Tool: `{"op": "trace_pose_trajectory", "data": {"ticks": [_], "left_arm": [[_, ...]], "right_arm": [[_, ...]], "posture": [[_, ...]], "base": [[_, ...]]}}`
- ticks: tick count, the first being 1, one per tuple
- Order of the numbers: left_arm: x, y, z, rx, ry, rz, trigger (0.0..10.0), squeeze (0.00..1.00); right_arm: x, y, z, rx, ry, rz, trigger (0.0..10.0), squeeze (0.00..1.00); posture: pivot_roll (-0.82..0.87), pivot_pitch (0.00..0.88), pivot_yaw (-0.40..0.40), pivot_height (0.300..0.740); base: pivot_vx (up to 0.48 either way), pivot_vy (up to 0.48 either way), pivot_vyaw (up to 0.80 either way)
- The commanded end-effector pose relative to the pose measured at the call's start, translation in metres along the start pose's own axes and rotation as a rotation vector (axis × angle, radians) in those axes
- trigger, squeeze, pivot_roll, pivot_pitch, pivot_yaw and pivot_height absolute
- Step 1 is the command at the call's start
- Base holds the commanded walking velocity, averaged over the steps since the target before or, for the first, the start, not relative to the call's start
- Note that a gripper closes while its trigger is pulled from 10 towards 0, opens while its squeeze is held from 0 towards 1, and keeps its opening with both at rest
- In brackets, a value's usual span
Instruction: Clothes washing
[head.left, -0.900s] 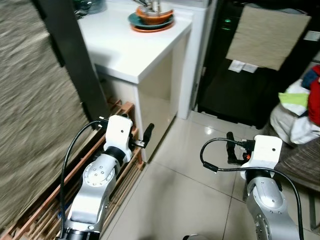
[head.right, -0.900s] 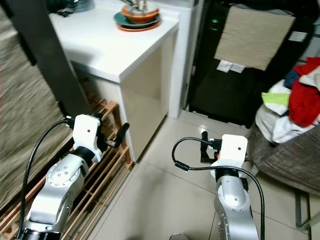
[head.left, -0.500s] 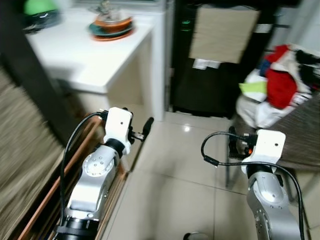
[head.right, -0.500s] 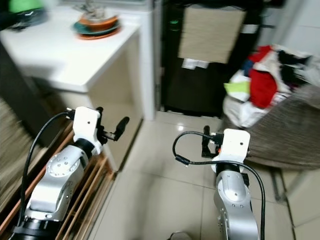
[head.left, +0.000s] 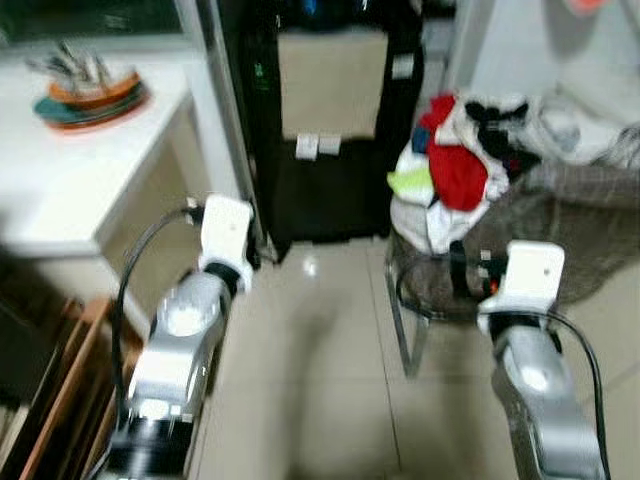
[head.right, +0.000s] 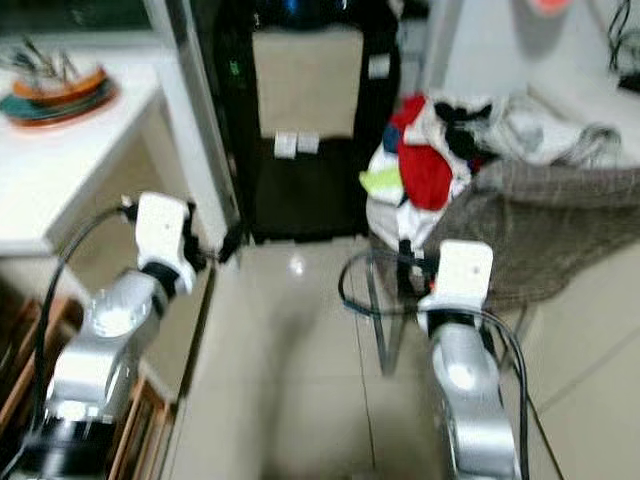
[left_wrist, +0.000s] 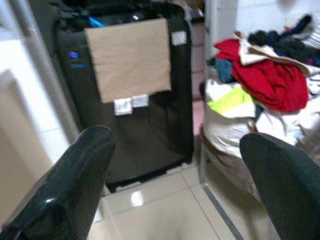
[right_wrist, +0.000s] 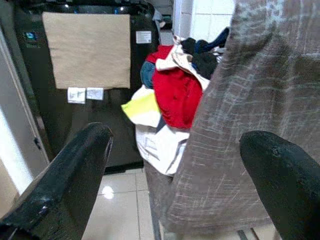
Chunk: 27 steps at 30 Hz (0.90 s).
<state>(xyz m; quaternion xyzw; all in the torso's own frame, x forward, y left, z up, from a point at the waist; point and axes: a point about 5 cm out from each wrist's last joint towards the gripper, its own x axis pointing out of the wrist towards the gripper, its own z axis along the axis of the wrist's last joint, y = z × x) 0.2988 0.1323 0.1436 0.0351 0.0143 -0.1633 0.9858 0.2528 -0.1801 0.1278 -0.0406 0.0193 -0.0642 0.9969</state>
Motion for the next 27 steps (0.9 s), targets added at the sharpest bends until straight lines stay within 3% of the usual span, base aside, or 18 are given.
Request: {"op": "trace_pose_trajectory", "data": {"ticks": [1, 5, 9, 13, 15, 27], "left_arm": [[0.001, -0.004, 0.001, -0.004, -0.001, -0.020, 10.0, 0.00], [-0.003, -0.003, -0.005, -0.012, 0.022, -0.015, 10.0, 0.00], [-0.008, -0.003, -0.010, -0.010, 0.040, 0.005, 10.0, 0.00], [-0.010, -0.003, -0.011, -0.006, 0.045, 0.017, 10.0, 0.00], [-0.012, -0.003, -0.011, -0.002, 0.048, 0.020, 10.0, 0.00], [-0.011, -0.003, -0.010, -0.018, 0.052, 0.013, 10.0, 0.00]], "right_arm": [[0.001, 0.001, -0.001, -0.012, 0.010, 0.016, 10.0, 0.00], [0.003, 0.003, -0.001, -0.035, 0.016, 0.031, 10.0, 0.00], [0.008, 0.011, -0.003, -0.102, 0.029, 0.085, 10.0, 0.00], [0.011, 0.012, -0.004, -0.083, 0.036, 0.078, 10.0, 0.00], [0.014, 0.013, -0.005, -0.032, 0.048, 0.073, 10.0, 0.00], [0.011, 0.014, -0.005, -0.027, 0.056, 0.067, 10.0, 0.00]], "posture": [[-0.11, 0.000, 0.079, 0.740], [-0.10, 0.000, 0.069, 0.740], [-0.08, 0.000, 0.044, 0.740], [-0.07, 0.000, 0.028, 0.740], [-0.05, 0.000, 0.021, 0.740], [-0.08, 0.000, 0.035, 0.740]], "base": [[0.251, 0.000, 0.00], [0.255, 0.000, 0.00], [0.254, 0.000, 0.80], [0.254, 0.000, 0.75], [0.255, 0.000, 0.00], [0.255, 0.000, 0.00]]}}
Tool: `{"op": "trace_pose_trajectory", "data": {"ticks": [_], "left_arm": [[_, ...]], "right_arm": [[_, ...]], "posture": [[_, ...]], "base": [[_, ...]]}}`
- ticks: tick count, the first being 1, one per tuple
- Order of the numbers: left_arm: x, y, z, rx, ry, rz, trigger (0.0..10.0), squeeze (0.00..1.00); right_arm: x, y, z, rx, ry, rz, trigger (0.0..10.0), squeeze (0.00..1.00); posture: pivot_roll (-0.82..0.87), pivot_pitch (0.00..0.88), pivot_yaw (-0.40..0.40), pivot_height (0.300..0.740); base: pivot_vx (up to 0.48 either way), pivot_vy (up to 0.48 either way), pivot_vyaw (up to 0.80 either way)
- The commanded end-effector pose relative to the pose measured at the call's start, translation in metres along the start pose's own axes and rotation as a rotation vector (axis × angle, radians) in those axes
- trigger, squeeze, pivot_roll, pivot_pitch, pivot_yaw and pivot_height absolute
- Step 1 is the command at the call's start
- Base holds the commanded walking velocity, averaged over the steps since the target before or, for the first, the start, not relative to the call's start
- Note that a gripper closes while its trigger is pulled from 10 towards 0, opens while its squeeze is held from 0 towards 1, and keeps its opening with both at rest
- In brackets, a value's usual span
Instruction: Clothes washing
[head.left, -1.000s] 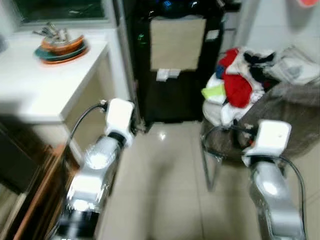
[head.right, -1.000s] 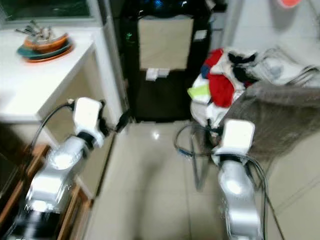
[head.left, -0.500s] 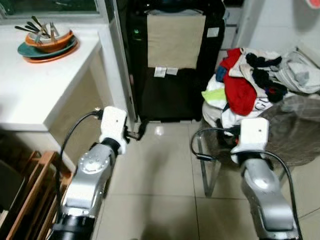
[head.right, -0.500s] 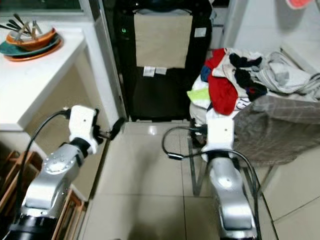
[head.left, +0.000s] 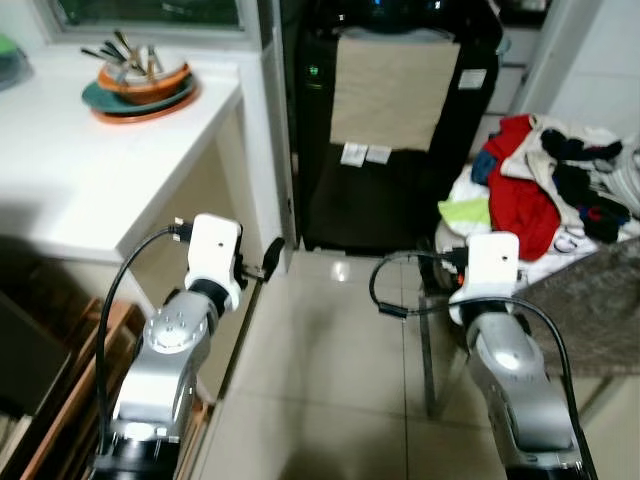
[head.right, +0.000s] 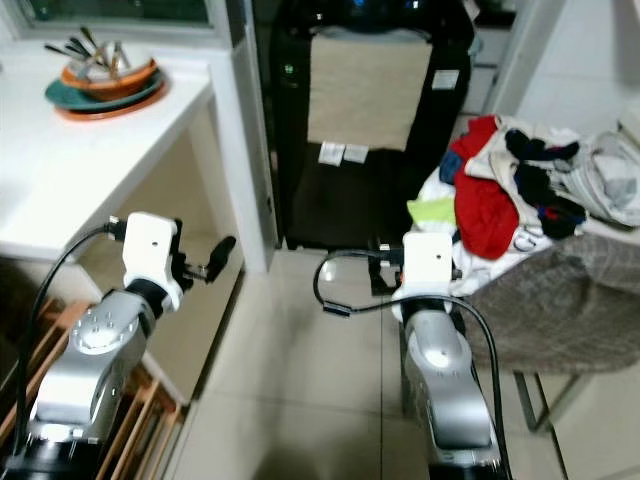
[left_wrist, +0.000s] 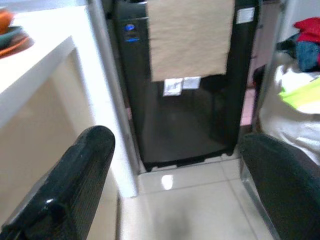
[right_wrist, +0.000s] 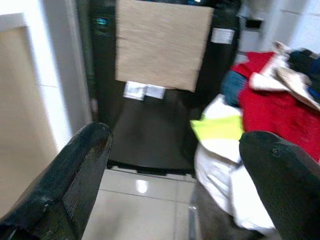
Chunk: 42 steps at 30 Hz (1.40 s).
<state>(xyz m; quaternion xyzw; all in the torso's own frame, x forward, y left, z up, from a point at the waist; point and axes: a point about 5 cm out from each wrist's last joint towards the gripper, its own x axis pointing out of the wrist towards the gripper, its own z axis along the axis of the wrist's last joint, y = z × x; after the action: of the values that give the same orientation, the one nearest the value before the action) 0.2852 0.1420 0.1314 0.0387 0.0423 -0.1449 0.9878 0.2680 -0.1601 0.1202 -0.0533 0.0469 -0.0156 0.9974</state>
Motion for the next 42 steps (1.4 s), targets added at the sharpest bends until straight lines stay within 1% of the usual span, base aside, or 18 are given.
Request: {"op": "trace_pose_trajectory", "data": {"ticks": [1, 3, 8, 10, 11, 13, 14, 17, 19, 20, 21, 27, 31, 32, 33, 34, 36, 42], "left_arm": [[0.004, -0.008, 0.003, -0.016, -0.005, -0.023, 10.0, 0.00], [0.005, -0.008, 0.004, -0.031, -0.005, -0.021, 10.0, 0.00], [0.005, -0.007, 0.006, -0.035, -0.011, -0.018, 10.0, 0.00], [0.005, -0.007, 0.005, -0.033, -0.006, -0.020, 10.0, 0.00], [0.005, -0.007, 0.005, -0.033, -0.006, -0.020, 10.0, 0.00], [0.004, -0.008, 0.005, -0.028, -0.003, -0.023, 10.0, 0.00], [0.004, -0.008, 0.005, -0.026, -0.003, -0.024, 10.0, 0.00], [0.004, -0.009, 0.006, -0.024, -0.004, -0.028, 10.0, 0.00], [0.005, -0.009, 0.007, -0.025, -0.004, -0.028, 10.0, 0.00], [0.005, -0.009, 0.007, -0.025, -0.004, -0.028, 10.0, 0.00], [0.006, -0.008, 0.007, -0.027, -0.004, -0.027, 10.0, 0.00], [0.008, -0.009, 0.010, -0.015, -0.010, -0.037, 10.0, 0.00], [0.009, -0.010, 0.011, -0.038, -0.004, -0.038, 10.0, 0.00], [0.010, -0.010, 0.011, -0.051, -0.003, -0.039, 10.0, 0.32], [0.010, -0.011, 0.012, -0.065, -0.003, -0.040, 10.0, 0.70], [0.010, -0.011, 0.012, -0.074, -0.004, -0.040, 10.0, 1.00], [0.010, -0.012, 0.014, -0.096, -0.010, -0.038, 10.0, 1.00], [0.012, -0.011, 0.018, -0.102, -0.027, -0.030, 10.0, 1.00]], "right_arm": [[-0.003, -0.009, -0.001, 0.005, 0.008, -0.032, 10.0, 0.00], [-0.003, -0.009, -0.001, 0.005, 0.009, -0.033, 10.0, 0.00], [-0.003, -0.009, -0.001, 0.017, 0.007, -0.036, 10.0, 0.00], [-0.003, -0.006, 0.000, -0.023, 0.010, -0.011, 10.0, 0.00], [-0.003, -0.006, 0.000, -0.023, 0.010, -0.011, 10.0, 0.00], [-0.003, -0.003, -0.001, -0.064, 0.008, 0.001, 10.0, 0.00], [-0.002, -0.002, -0.001, -0.066, 0.008, 0.003, 10.0, 0.00], [-0.002, -0.001, 0.000, -0.047, 0.008, -0.004, 10.0, 0.00], [-0.002, -0.002, 0.000, 0.003, 0.007, -0.029, 10.0, 0.00], [-0.002, -0.002, 0.000, 0.003, 0.007, -0.029, 10.0, 0.00], [-0.003, -0.003, 0.000, 0.026, 0.010, -0.040, 10.0, 0.00], [-0.003, -0.005, 0.001, 0.003, 0.007, -0.041, 10.0, 0.00], [-0.002, -0.007, 0.003, 0.035, 0.012, -0.060, 10.0, 0.00], [-0.002, -0.008, 0.004, 0.050, 0.010, -0.066, 10.0, 0.00], [-0.002, -0.009, 0.004, 0.062, 0.009, -0.068, 10.0, 0.03], [-0.002, -0.010, 0.005, 0.066, 0.007, -0.070, 10.0, 1.00], [-0.001, -0.012, 0.008, 0.066, -0.001, -0.073, 10.0, 1.00], [0.004, -0.013, 0.014, 0.051, -0.011, -0.065, 10.0, 1.00]], "posture": [[-0.08, 0.000, 0.035, 0.740], [-0.08, 0.000, 0.038, 0.740], [-0.09, 0.000, 0.040, 0.740], [-0.08, 0.000, 0.048, 0.740], [-0.08, 0.000, 0.048, 0.740], [-0.08, 0.000, 0.049, 0.740], [-0.07, 0.000, 0.052, 0.740], [-0.08, 0.000, 0.054, 0.740], [-0.08, 0.000, 0.056, 0.740], [-0.08, 0.000, 0.056, 0.740], [-0.09, 0.000, 0.057, 0.740], [-0.09, 0.000, 0.057, 0.740], [-0.09, 0.000, 0.056, 0.740], [-0.09, 0.000, 0.056, 0.740], [-0.09, 0.000, 0.056, 0.740], [-0.09, 0.000, 0.056, 0.740], [-0.10, 0.000, 0.049, 0.740], [-0.10, 0.000, 0.041, 0.740]], "base": [[0.251, 0.000, 0.00], [0.251, 0.000, 0.00], [0.260, 0.000, 0.00], [0.264, 0.000, 0.00], [0.262, 0.000, 0.00], [0.264, 0.000, 0.60], [0.266, 0.000, 0.80], [0.269, 0.000, 0.80], [0.268, 0.000, 0.00], [0.266, 0.000, 0.00], [0.266, 0.000, 0.00], [0.269, 0.000, 0.00], [0.282, 0.000, 0.00], [0.281, 0.000, 0.00], [0.285, 0.000, 0.00], [0.289, 0.000, 0.00], [0.289, 0.000, 0.00], [0.296, 0.000, 0.00]]}}
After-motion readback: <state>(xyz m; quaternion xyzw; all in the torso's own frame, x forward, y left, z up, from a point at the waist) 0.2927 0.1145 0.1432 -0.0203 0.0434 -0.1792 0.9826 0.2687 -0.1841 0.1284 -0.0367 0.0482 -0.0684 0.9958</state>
